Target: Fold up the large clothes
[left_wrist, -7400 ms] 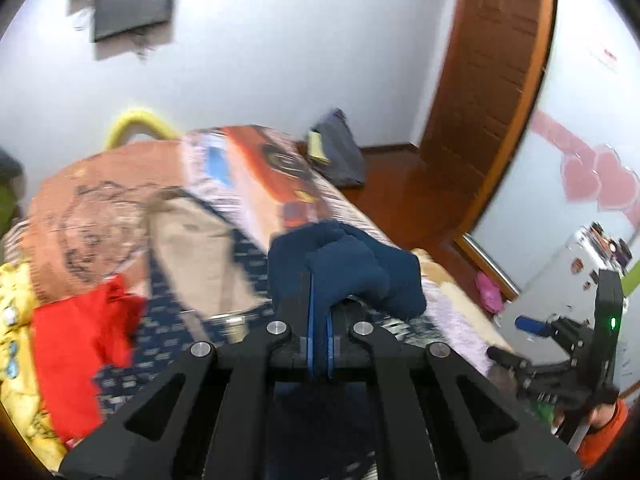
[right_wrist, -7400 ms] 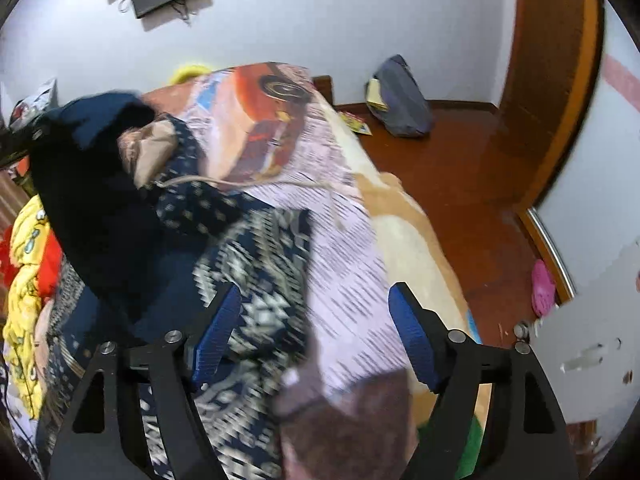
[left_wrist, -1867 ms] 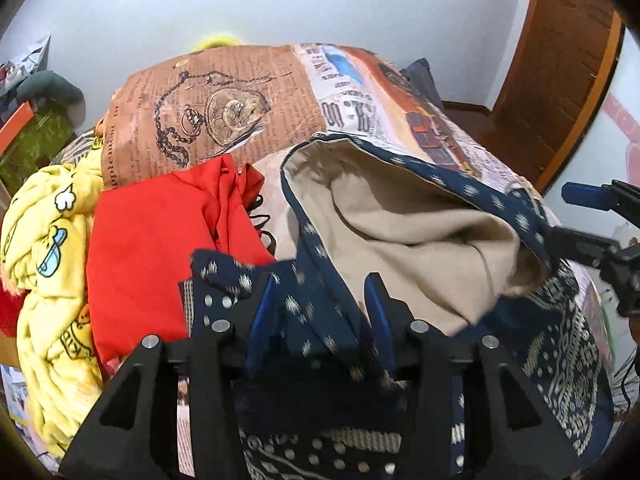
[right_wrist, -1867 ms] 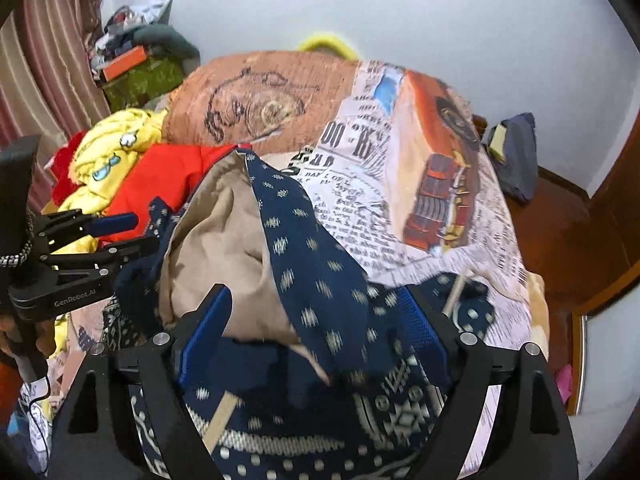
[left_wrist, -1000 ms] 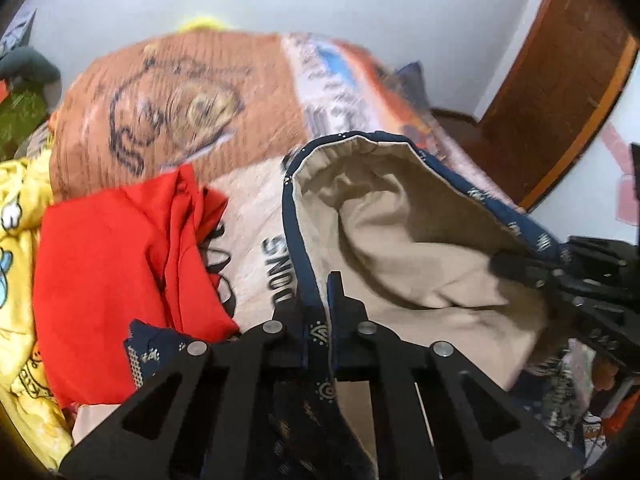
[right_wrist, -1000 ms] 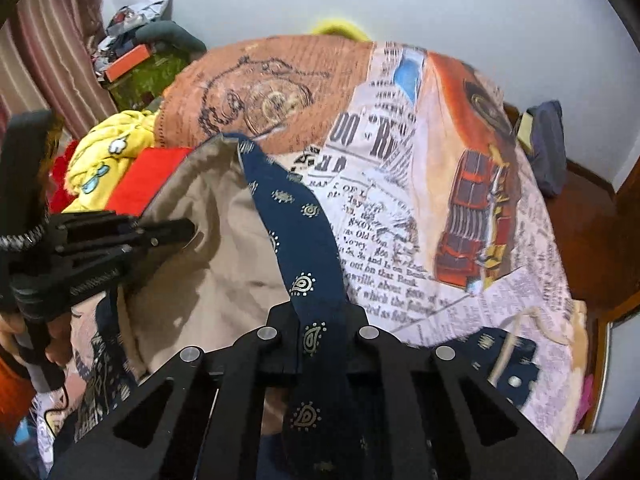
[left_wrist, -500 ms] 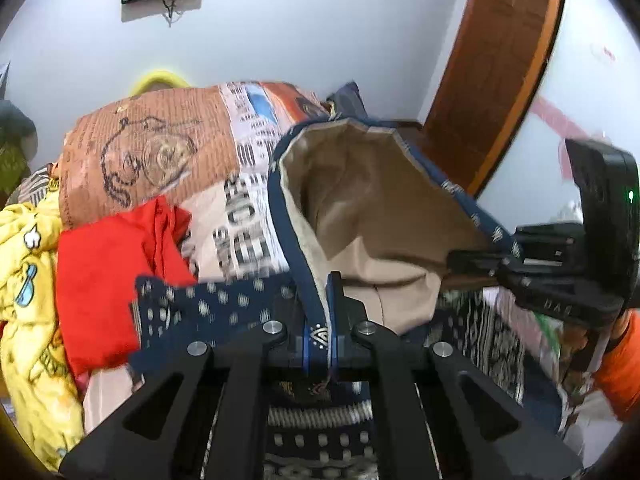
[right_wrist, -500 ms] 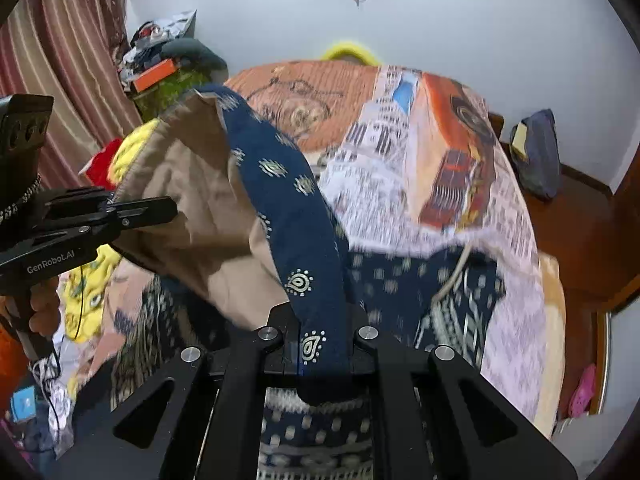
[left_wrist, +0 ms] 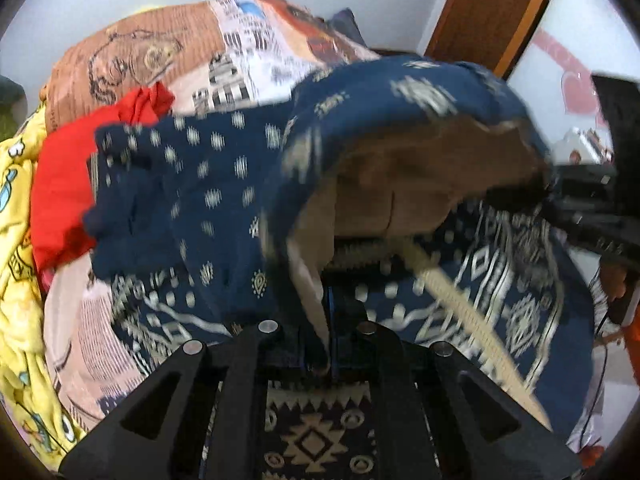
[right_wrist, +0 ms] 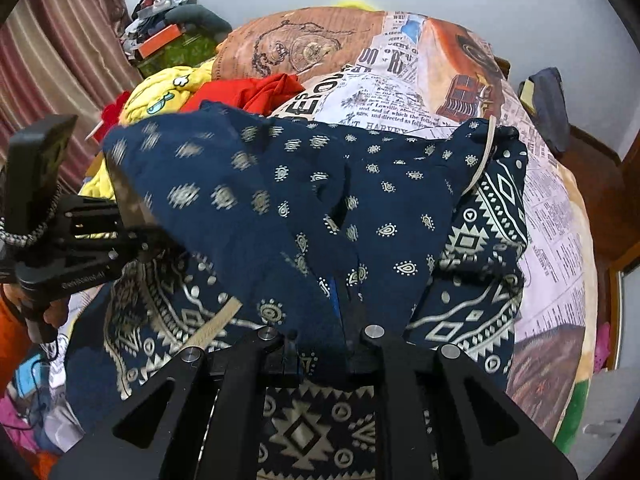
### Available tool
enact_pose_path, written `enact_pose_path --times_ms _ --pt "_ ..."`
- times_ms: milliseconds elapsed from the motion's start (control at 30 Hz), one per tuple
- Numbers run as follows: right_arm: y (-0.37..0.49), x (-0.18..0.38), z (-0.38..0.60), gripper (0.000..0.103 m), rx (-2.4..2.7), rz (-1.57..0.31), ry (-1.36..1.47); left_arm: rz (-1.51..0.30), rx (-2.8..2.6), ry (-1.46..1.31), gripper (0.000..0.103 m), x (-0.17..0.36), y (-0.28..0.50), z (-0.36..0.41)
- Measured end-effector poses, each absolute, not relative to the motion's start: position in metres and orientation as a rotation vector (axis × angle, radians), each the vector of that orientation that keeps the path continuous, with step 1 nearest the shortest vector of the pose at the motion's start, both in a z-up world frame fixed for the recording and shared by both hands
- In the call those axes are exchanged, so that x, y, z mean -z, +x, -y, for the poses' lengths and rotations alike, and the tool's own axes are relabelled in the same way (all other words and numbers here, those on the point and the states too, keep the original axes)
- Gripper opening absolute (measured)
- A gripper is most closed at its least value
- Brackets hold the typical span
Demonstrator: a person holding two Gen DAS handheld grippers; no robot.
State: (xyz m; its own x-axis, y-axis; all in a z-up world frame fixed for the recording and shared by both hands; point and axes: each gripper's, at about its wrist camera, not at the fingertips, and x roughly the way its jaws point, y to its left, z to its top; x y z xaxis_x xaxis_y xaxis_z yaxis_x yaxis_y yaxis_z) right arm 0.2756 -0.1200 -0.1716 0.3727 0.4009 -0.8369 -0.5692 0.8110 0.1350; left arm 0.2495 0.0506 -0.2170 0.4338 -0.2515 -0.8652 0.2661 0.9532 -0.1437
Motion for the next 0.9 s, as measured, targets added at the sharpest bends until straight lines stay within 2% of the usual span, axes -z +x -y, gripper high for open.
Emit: enact_pose_path --times_ms 100,167,200,233,300,567,700,900 --pt "0.267 0.171 0.122 0.015 -0.63 -1.011 -0.199 -1.08 0.311 0.037 0.016 0.225 0.235 -0.052" --pt "0.263 0.172 0.123 0.025 -0.609 -1.02 -0.221 -1.071 0.311 0.033 0.021 0.224 0.226 -0.055" --pt "0.261 0.172 0.125 0.035 -0.596 -1.027 -0.243 -1.066 0.307 0.033 0.025 0.222 0.22 -0.057" --pt "0.258 0.172 0.127 0.04 -0.589 -1.026 -0.256 -1.058 0.299 0.038 0.027 0.22 0.215 -0.06" --pt "0.251 0.17 0.134 0.04 -0.582 -1.009 -0.275 -1.044 0.277 0.06 0.035 0.213 0.207 -0.063" --pt "0.254 0.143 0.159 0.04 -0.56 -0.983 -0.2 -0.958 0.207 0.035 0.037 0.167 0.199 -0.098" --pt "0.262 0.124 0.164 0.04 -0.558 -0.934 -0.133 -0.873 0.166 0.012 0.05 0.137 0.21 -0.116" --pt "0.288 0.116 0.151 0.04 -0.546 -0.924 -0.09 -0.871 0.169 -0.002 0.05 0.125 0.264 -0.113"
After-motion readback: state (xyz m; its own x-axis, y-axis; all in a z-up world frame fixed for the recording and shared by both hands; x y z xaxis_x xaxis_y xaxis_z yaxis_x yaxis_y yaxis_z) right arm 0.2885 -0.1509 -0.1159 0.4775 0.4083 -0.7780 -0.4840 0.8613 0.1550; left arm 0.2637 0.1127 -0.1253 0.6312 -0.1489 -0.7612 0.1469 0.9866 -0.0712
